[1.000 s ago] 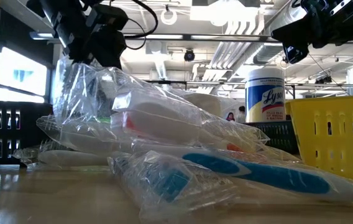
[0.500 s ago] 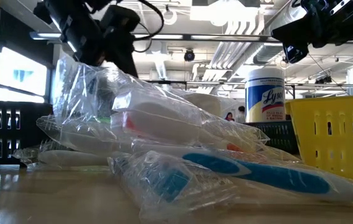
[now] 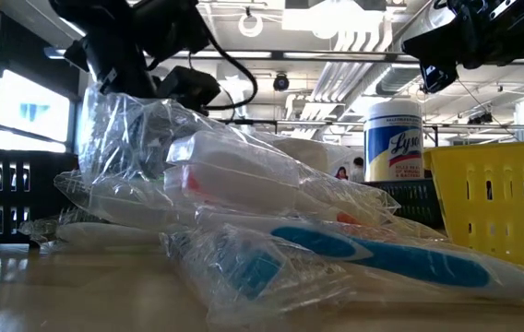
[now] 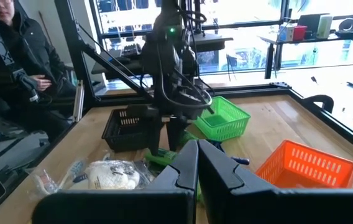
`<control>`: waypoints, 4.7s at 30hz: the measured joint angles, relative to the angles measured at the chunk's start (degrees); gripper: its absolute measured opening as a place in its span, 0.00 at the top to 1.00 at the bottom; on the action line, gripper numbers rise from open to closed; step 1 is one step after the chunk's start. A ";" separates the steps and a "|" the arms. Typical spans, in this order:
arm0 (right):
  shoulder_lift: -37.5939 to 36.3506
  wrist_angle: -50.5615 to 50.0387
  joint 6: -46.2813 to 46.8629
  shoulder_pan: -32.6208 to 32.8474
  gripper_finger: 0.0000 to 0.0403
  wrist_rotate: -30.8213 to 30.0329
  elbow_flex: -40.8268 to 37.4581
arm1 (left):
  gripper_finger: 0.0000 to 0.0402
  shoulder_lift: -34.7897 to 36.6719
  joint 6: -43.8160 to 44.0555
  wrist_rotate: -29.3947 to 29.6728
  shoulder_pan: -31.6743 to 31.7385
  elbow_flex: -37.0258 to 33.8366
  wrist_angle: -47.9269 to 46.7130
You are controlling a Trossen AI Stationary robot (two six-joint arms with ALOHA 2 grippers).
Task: Pick & Place Travel size toiletries
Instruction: Put the green shampoo into the top black bin
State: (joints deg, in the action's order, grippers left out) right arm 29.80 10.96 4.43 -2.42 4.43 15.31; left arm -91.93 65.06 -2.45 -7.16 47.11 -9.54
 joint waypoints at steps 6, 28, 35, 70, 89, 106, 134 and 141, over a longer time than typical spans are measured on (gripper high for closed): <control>-0.02 -0.02 0.02 0.00 0.99 0.00 0.00 | 0.27 -0.38 -0.12 -0.20 0.00 0.10 0.91; -0.02 -0.06 -0.03 0.00 0.99 0.00 0.00 | 0.28 -3.26 -1.83 -1.04 -0.11 0.18 3.58; -0.02 -0.24 -0.13 0.00 0.99 0.00 0.00 | 0.41 -3.31 -1.88 -1.00 -0.11 0.12 3.32; -0.02 -0.15 -0.17 0.00 0.99 -0.02 0.00 | 0.56 -3.39 -15.80 1.10 0.00 16.78 -20.14; 0.00 0.00 -0.15 0.00 0.99 0.00 0.00 | 0.56 -3.33 -31.49 14.85 0.02 28.25 -28.21; 0.00 1.33 0.33 0.00 0.99 -2.63 0.00 | 0.56 -3.21 -35.68 24.77 -3.90 27.89 -20.17; 0.00 1.31 1.81 0.55 0.99 -2.78 0.00 | 0.56 -2.74 -37.85 34.56 -8.88 -1.52 31.96; 1.31 2.90 3.42 0.55 0.99 -2.66 0.00 | 0.56 4.00 -47.45 27.01 -3.18 -3.53 35.46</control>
State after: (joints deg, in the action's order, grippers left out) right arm 31.11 13.86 7.84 -1.87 1.77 15.31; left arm -87.94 17.61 24.56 -10.34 43.57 25.92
